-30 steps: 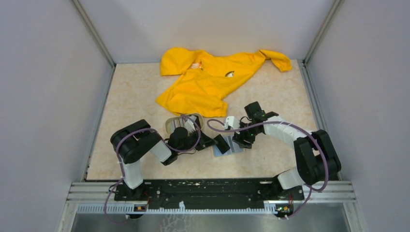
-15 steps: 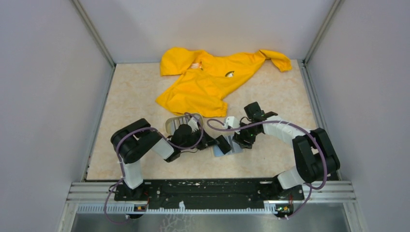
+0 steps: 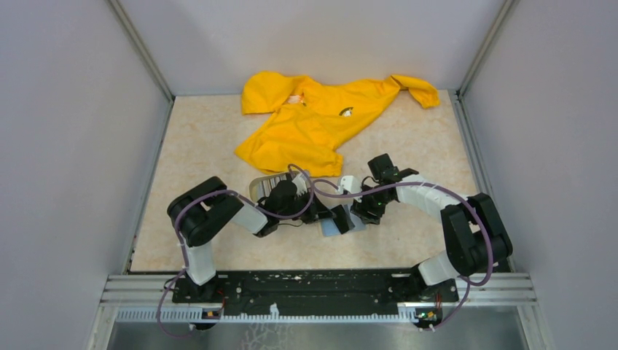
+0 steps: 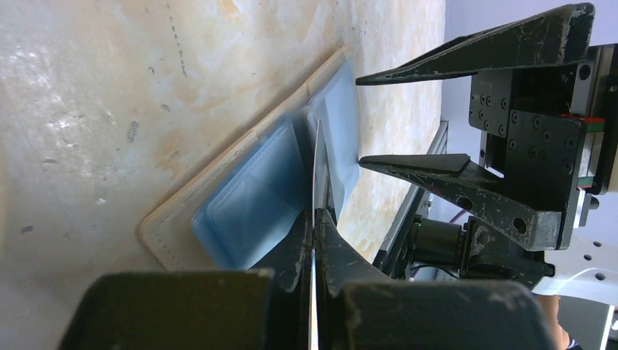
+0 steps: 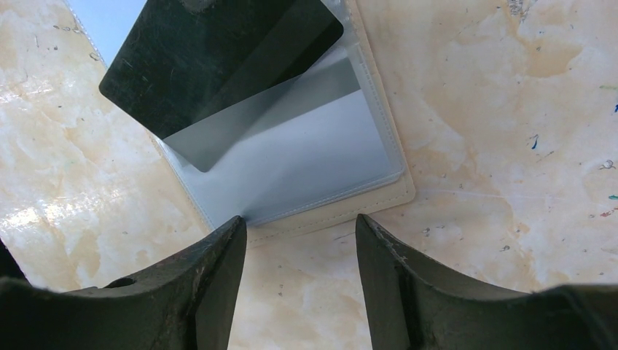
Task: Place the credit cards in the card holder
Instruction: Insert the credit card into the card holder, then close the card holder at the center of the board.
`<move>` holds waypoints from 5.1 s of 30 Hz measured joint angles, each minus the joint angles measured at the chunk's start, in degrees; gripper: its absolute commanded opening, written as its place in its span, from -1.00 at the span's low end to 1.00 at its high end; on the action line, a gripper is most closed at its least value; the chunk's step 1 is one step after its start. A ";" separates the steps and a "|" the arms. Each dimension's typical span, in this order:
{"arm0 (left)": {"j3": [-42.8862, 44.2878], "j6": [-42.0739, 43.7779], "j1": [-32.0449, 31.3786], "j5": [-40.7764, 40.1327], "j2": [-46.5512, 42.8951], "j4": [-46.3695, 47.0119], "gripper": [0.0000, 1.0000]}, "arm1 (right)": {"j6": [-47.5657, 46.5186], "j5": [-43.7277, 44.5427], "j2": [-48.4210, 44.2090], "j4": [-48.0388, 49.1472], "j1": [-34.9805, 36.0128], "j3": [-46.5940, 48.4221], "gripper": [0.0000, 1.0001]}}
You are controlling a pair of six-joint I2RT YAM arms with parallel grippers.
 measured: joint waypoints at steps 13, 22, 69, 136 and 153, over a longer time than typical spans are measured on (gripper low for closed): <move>4.81 1.05 0.00 1.40 0.00 -9.44 -1.00 | 0.26 -0.02 0.00 0.02 0.00 0.00 0.12; 7.45 1.05 0.00 1.66 0.00 -14.82 -1.00 | 0.63 0.46 0.00 0.09 0.66 0.00 0.12; 17.05 6.43 0.39 7.37 4.94 -22.97 -0.37 | -7.10 3.54 -12.07 27.67 25.40 -14.08 -1.00; -16.52 28.04 1.49 -17.79 -53.72 -24.17 0.97 | -4.66 -11.34 -13.53 4.59 1.53 -3.32 -0.47; -6.43 7.43 -20.17 -39.63 -43.78 -48.70 0.74 | -4.22 -8.48 -5.81 1.36 -1.88 -1.73 -0.47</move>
